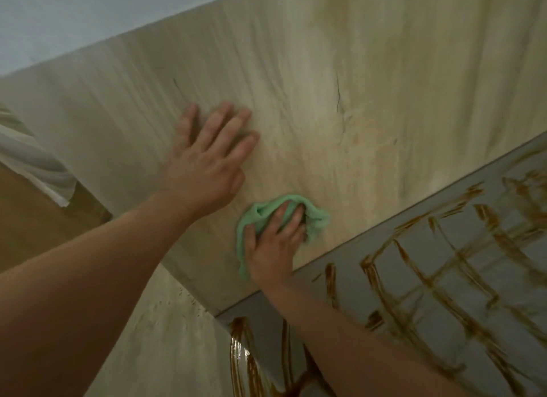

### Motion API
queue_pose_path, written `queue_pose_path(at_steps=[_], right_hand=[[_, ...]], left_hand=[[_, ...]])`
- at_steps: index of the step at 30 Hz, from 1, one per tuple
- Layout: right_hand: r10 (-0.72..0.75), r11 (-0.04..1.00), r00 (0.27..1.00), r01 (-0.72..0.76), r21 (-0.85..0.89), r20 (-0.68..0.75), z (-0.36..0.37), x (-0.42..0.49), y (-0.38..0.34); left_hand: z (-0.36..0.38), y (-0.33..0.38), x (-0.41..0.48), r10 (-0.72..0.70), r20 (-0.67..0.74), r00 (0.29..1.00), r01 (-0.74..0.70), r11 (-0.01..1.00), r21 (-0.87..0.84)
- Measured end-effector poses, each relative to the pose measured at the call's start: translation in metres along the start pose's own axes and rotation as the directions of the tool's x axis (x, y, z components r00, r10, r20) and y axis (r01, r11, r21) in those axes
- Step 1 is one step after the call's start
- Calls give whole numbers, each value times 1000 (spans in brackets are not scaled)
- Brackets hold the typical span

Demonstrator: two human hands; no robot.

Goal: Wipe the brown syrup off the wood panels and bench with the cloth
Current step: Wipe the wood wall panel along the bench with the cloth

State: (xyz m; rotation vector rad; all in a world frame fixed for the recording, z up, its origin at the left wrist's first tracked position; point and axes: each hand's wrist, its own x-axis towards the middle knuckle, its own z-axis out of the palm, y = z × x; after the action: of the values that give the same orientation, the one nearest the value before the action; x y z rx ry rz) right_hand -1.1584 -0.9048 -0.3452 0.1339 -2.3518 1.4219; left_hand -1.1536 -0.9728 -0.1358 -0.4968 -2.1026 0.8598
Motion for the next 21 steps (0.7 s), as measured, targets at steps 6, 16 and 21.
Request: queue_pose_path(at_steps=[6, 16, 21], right_hand=[[257, 966, 949, -249, 68, -182, -104, 139, 40], [-156, 973, 951, 101, -207, -267, -172, 223, -59], [184, 959, 955, -227, -172, -234, -229, 268, -61]], left_hand=[[-14, 10, 36, 23, 48, 999, -24, 999, 22], [-26, -22, 109, 16, -162, 987, -5, 998, 70], [-21, -29, 123, 51, -121, 991, -42, 996, 81]])
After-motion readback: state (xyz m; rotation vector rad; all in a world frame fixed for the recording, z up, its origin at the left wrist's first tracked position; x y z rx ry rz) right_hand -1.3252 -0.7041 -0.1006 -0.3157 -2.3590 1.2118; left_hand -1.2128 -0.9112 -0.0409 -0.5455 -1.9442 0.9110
